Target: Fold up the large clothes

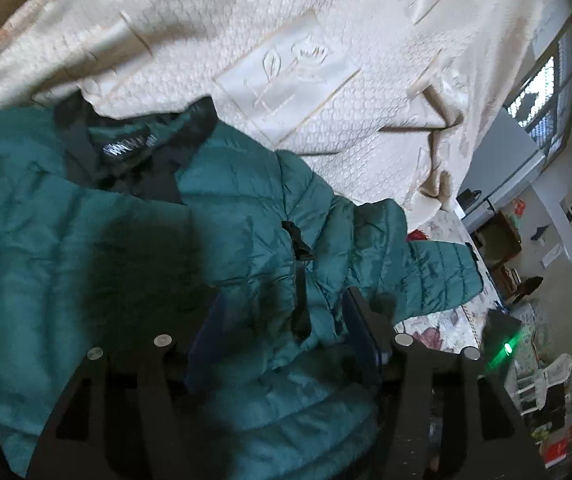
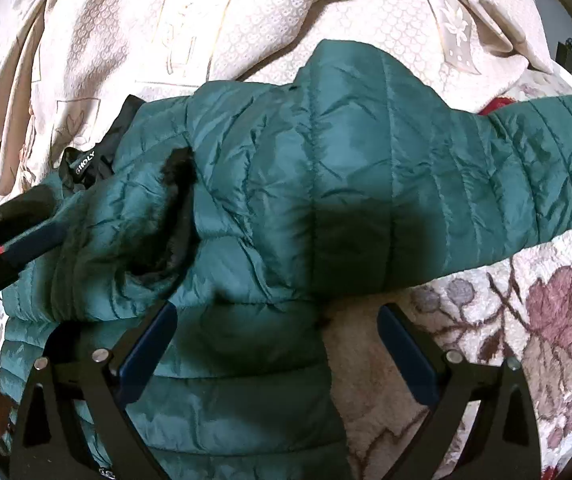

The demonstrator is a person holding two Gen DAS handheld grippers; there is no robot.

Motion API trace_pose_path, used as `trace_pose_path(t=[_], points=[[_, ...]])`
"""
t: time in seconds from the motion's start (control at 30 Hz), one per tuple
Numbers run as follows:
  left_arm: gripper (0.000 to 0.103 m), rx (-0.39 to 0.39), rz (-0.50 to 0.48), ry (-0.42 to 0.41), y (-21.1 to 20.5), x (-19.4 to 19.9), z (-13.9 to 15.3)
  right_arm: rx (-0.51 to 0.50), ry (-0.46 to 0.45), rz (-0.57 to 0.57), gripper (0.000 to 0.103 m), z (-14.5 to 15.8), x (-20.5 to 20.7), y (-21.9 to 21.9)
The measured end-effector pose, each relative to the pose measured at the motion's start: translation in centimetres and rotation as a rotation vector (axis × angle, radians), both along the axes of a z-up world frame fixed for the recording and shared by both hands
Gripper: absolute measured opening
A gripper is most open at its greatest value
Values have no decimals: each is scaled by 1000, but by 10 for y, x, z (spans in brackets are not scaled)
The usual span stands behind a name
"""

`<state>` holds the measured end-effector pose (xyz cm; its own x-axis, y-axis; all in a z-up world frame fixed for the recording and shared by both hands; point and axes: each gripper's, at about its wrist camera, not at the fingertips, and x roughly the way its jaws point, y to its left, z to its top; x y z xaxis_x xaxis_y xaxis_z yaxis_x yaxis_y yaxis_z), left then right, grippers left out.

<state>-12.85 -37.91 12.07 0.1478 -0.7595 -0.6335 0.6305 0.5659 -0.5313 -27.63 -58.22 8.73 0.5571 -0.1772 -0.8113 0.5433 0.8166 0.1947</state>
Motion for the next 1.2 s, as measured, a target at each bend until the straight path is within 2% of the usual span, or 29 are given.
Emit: trace_pose_path(t=[0.13,0.27,0.4,0.5,0.6,0.63,0.67,0.7,0.77,0.87,0.97,1.1,1.2], points=[[42,45,60,-72,46,1,11,58,-80,4,102,8,-12,-1],[42,191,234,-165,103,18,7,55,-161,55,102,17,-9,15],[42,350,374,-199,140,38,-10,44,-136,120,102,18,17,34],[42,383,451,-193,162,49,-24,8,-97,136,95,15,43,41],[42,395,496,-149,173,59,-39,14,-42,160,76,5,74,41],[42,401,506,-132,176,61,-45,28,-25,173,57,-1,81,41],[42,403,508,-120,177,62,-49,45,-2,187,34,-7,88,41],[42,402,505,-114,177,63,-52,45,5,187,25,-10,91,42],[42,401,502,-126,179,63,-52,5,-11,196,18,-1,89,48],[42,393,510,-166,177,65,-46,-145,-73,236,17,30,77,60],[42,387,505,-165,173,66,-46,-203,-84,202,17,42,72,55],[42,398,504,-159,168,66,-53,-156,-26,122,17,18,79,33],[42,399,508,-160,169,66,-52,-130,11,114,29,-3,89,30]])
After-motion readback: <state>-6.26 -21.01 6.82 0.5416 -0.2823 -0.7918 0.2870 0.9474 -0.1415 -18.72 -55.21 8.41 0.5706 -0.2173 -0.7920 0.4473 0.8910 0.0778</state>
